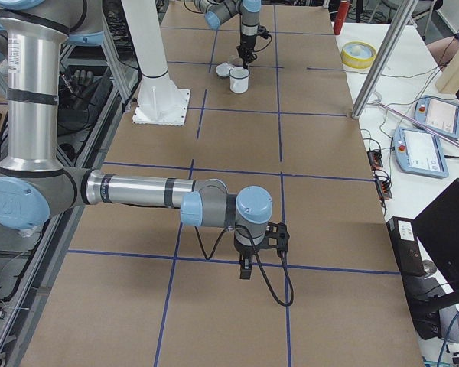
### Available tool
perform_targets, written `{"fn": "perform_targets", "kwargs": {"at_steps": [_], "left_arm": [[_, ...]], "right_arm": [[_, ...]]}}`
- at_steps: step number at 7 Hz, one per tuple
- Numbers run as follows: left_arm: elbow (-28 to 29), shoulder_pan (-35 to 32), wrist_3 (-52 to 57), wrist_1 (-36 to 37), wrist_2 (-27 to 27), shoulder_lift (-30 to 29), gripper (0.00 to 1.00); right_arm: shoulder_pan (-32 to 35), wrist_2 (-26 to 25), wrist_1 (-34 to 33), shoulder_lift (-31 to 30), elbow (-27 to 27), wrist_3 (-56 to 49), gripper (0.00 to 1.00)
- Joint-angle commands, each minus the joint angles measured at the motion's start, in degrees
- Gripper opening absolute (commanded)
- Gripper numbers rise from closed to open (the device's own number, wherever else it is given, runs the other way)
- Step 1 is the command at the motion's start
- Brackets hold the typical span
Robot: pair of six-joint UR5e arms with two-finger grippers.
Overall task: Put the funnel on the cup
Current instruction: 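Lower the held funnel spout-first into the mug's opening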
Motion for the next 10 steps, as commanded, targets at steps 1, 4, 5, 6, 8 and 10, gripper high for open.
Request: {"fn": "perform_targets", "kwargs": {"at_steps": [1, 4, 5, 6, 8, 10], "left_arm": [[1.97, 0.81, 2.92, -0.38, -0.01, 0.02, 0.00], [2.07, 1.78, 4.08, -1.95, -0.36, 0.45, 0.00], [2.95, 1.87, 4.08, -3.35, -0.36, 0.54, 0.00], [3.30, 1.87, 5.21, -3.36, -0.36, 0.54, 0.00], [3.31, 1.96, 5.75, -3.36, -0.36, 0.54, 0.00], [3.22, 2.04, 7.24, -3.28, -0.36, 0.46, 0.00]], "right_arm": [[0.00, 0.00, 0.00, 0.00, 0.00, 0.00, 1.00], [0.00, 0.00, 0.00, 0.00, 0.00, 0.00, 1.00], [0.00, 0.00, 0.00, 0.00, 0.00, 0.00, 1.00], [0.00, 0.00, 0.00, 0.00, 0.00, 0.00, 1.00], [0.00, 0.00, 0.00, 0.00, 0.00, 0.00, 1.00], [0.00, 0.00, 0.00, 0.00, 0.00, 0.00, 1.00]]}}
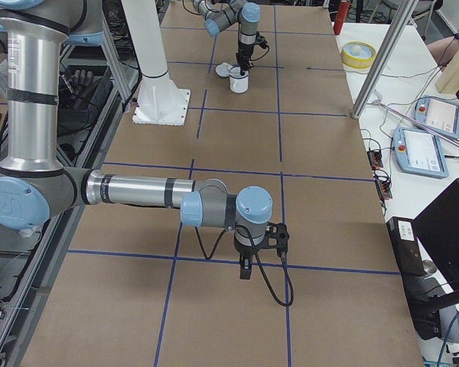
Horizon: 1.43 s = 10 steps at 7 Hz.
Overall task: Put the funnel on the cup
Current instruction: 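Lower the held funnel spout-first into the mug's opening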
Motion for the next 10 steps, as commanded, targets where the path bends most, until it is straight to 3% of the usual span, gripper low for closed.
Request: {"fn": "perform_targets", "kwargs": {"at_steps": [1, 10], "left_arm": [[-0.20, 0.06, 2.24, 0.38, 0.09, -0.16, 0.00], [-0.03, 0.06, 6.47, 0.56, 1.06, -0.34, 0.00]], "right_arm": [[0.00, 0.00, 0.00, 0.00, 0.02, 0.00, 1.00], [0.00, 0.00, 0.00, 0.00, 0.02, 0.00, 1.00]]}}
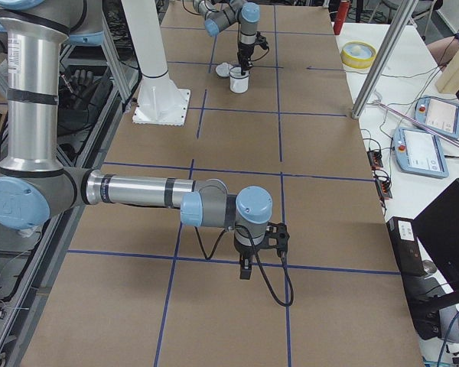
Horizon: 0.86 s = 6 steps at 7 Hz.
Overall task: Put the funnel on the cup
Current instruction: 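Lower the held funnel spout-first into the mug's opening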
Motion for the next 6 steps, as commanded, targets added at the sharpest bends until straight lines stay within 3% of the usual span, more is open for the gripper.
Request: {"fn": "perform_targets", "kwargs": {"at_steps": [1, 6], "left_arm": [[0.02, 0.00, 0.52, 0.03, 0.01, -0.12, 0.00], [0.45, -0.09, 2.19, -0.06, 2.12, -0.39, 0.00]], "right_arm": [[0.00, 0.00, 0.00, 0.00, 0.03, 0.00, 1.00], [0.00, 0.00, 0.00, 0.00, 0.03, 0.00, 1.00]]}}
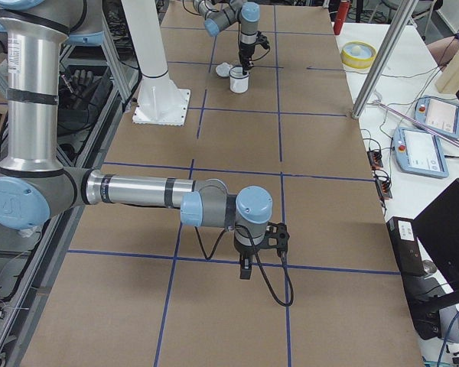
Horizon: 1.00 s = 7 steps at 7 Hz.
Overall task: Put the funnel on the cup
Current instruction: 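Lower the held funnel spout-first into the mug's opening, then open the left gripper to release the funnel on the mug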
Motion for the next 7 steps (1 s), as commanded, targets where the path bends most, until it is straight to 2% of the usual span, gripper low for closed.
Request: {"fn": "perform_targets", "kwargs": {"at_steps": [1, 2, 3, 4, 7], "left_arm": [[0.40, 0.09, 0.66, 0.00, 0.36, 0.01, 0.00], [0.75, 0.09, 0.66, 0.00, 0.36, 0.01, 0.28], [1.19, 0.09, 0.66, 0.00, 0.36, -0.07, 0.77], [1.19, 0.09, 0.58, 0.08, 0.18, -0.16, 1.00], [-0.47, -1.57, 2.32, 1.04, 0.18, 0.19, 1.00]], "right_arm": [[0.00, 0.00, 0.00, 0.00, 0.00, 0.00, 1.00], [0.00, 0.00, 0.00, 0.00, 0.00, 0.00, 1.00], [0.00, 0.00, 0.00, 0.00, 0.00, 0.00, 1.00], [0.00, 0.00, 0.00, 0.00, 0.00, 0.00, 1.00], [0.00, 0.00, 0.00, 0.00, 0.00, 0.00, 1.00]]}}
